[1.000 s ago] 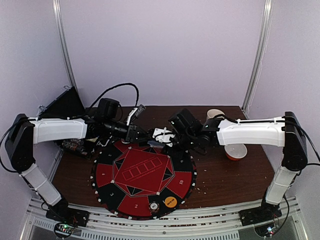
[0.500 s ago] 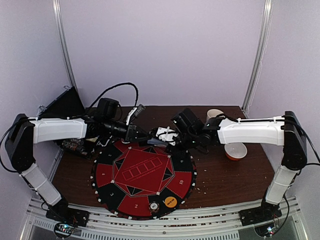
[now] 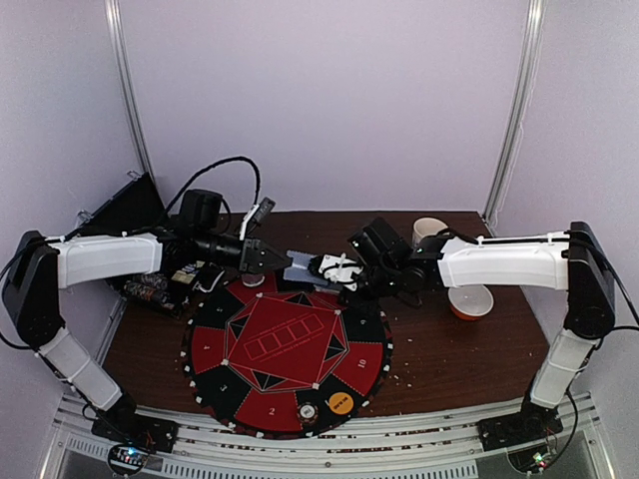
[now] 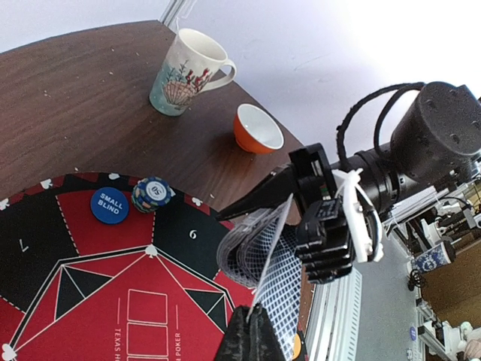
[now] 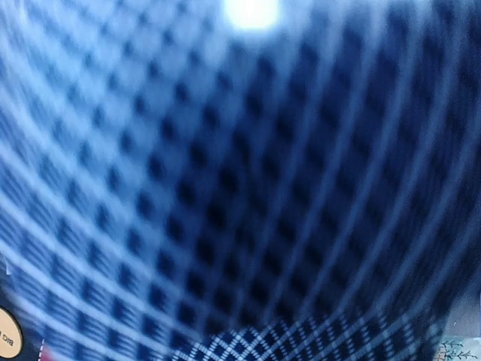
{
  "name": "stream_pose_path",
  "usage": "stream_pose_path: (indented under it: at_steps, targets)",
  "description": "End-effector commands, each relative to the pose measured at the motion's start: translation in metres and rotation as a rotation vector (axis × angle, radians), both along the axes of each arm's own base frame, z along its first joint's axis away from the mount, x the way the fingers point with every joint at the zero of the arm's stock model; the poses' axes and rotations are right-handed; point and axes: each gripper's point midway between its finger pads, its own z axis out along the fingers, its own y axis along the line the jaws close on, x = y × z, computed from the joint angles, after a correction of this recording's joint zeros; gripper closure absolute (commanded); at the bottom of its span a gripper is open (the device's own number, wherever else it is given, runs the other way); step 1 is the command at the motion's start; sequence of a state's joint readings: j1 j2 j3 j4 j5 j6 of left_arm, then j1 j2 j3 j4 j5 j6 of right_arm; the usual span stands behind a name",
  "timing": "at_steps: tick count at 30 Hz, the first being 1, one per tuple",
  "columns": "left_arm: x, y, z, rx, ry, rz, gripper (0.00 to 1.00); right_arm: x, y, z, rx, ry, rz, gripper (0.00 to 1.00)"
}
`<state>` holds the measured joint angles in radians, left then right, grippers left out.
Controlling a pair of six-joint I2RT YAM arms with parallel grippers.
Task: Distribute texas hold em gaming equipment
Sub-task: Pick up the poker card from the face-down deck piles, then distribute the poker card in the big blind area.
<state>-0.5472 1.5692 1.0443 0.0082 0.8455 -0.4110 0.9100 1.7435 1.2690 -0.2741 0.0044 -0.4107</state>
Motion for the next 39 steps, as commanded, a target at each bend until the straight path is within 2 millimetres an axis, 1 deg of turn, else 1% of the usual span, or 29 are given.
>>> stream_pose_path:
  at_steps: [1, 6, 9, 11, 13, 17, 21, 26, 28, 29, 31, 32, 34, 37, 39]
  targets:
    - [0.002, 0.009, 0.030, -0.068, -0.071, 0.012, 1.00, 0.009, -0.014, 0.015, 0.033, -0.025, -0.056, 0.67]
    - [0.006, 0.014, 0.034, -0.078, -0.064, 0.034, 1.00, 0.014, -0.021, 0.016, 0.040, -0.027, -0.078, 0.67]
    - [0.009, 0.024, 0.038, -0.089, -0.055, 0.069, 1.00, 0.018, -0.030, 0.016, 0.031, -0.031, -0.101, 0.67]
    - [0.005, 0.032, 0.039, -0.093, -0.059, 0.081, 1.00, 0.020, -0.038, 0.017, 0.028, -0.029, -0.121, 0.67]
    - [-0.002, 0.037, 0.036, -0.065, -0.076, 0.074, 1.00, 0.022, -0.047, 0.017, 0.022, -0.032, -0.139, 0.67]
    - [-0.024, 0.046, 0.008, 0.009, -0.006, 0.038, 1.00, 0.025, -0.061, 0.018, 0.019, -0.036, -0.168, 0.67]
    - [-0.049, 0.056, -0.005, 0.044, 0.036, 0.004, 1.00, 0.024, -0.068, 0.019, 0.015, -0.037, -0.175, 0.67]
    - [-0.082, 0.071, -0.041, 0.248, 0.122, -0.048, 1.00, 0.021, -0.070, 0.024, 0.024, -0.037, -0.165, 0.67]
    - [-0.095, 0.073, -0.053, 0.326, 0.140, -0.079, 1.00, 0.018, -0.070, 0.025, 0.029, -0.032, -0.154, 0.67]
    - [-0.098, 0.071, -0.056, 0.356, 0.125, -0.097, 1.00, 0.017, -0.070, 0.025, 0.032, -0.030, -0.150, 0.67]
    - [-0.099, 0.058, -0.052, 0.354, 0.086, -0.122, 1.00, 0.015, -0.070, 0.025, 0.038, -0.029, -0.144, 0.67]
    - [-0.098, 0.046, -0.047, 0.328, 0.061, -0.139, 1.00, 0.015, -0.070, 0.026, 0.041, -0.031, -0.143, 0.67]
    - [-0.091, 0.024, -0.046, 0.282, 0.044, -0.167, 1.00, 0.014, -0.071, 0.028, 0.041, -0.032, -0.145, 0.67]
    - [-0.086, -0.002, -0.058, 0.262, 0.042, -0.223, 1.00, 0.013, -0.076, 0.031, 0.038, -0.032, -0.156, 0.67]
    - [-0.088, -0.019, -0.070, 0.248, 0.060, -0.267, 1.00, 0.012, -0.081, 0.030, 0.033, -0.030, -0.166, 0.67]
